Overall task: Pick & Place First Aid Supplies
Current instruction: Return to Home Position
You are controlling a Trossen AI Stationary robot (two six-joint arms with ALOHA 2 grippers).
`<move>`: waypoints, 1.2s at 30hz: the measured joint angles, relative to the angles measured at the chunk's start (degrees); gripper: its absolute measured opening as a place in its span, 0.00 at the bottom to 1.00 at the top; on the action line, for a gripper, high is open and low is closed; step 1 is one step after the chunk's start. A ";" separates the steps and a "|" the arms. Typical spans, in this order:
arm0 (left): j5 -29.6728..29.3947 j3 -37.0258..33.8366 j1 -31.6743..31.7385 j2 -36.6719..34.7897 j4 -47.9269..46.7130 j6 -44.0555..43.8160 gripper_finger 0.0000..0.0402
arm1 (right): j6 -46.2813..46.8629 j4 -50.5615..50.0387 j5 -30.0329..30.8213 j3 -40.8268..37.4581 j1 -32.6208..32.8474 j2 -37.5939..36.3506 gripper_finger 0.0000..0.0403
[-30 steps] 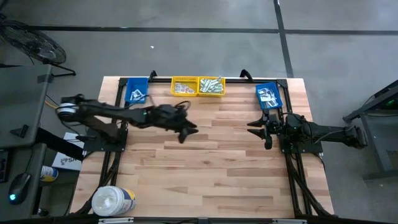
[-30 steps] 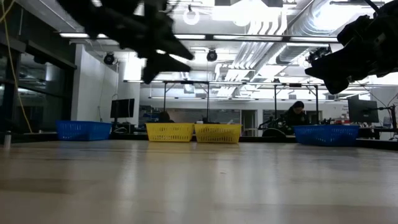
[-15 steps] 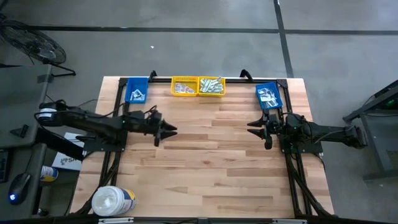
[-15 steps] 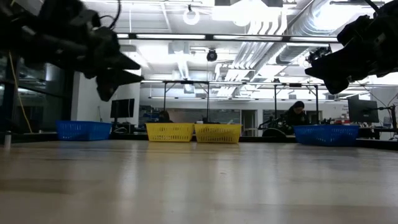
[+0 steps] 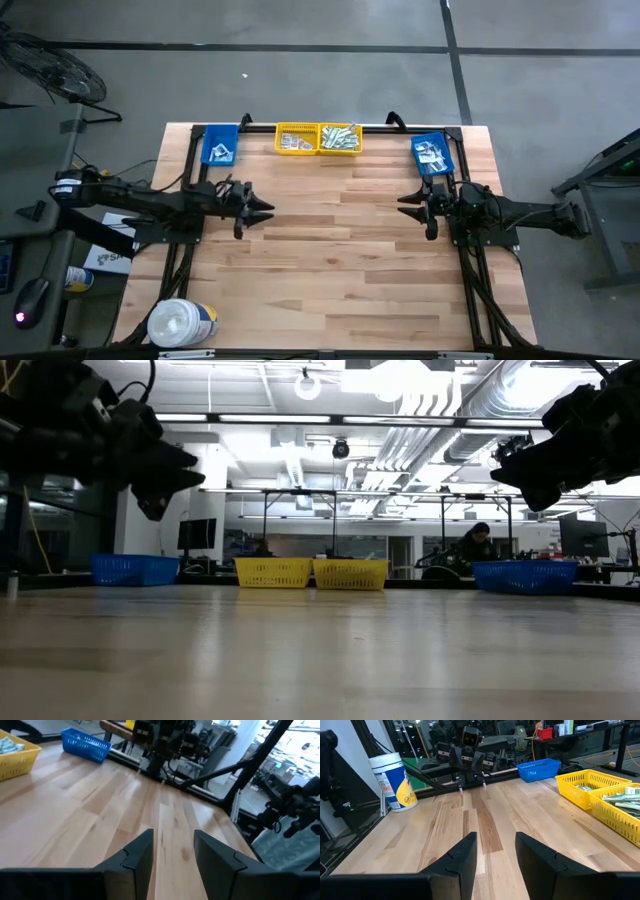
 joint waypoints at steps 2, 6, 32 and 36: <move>-0.02 -0.01 0.00 -1.35 -0.30 0.00 0.35 | 0.00 0.00 0.01 0.00 -0.01 0.00 0.32; -0.04 -0.06 0.02 -5.23 -0.06 -0.02 0.35 | 0.00 0.00 -0.01 0.01 -0.01 0.00 0.32; 16.29 -0.15 0.00 -40.93 -43.37 0.52 0.35 | 0.00 -0.03 -0.01 0.01 -0.02 0.02 0.32; 16.53 -0.15 0.00 -41.90 -43.62 -0.06 0.35 | 0.00 0.05 -0.01 -0.01 -0.01 0.04 0.32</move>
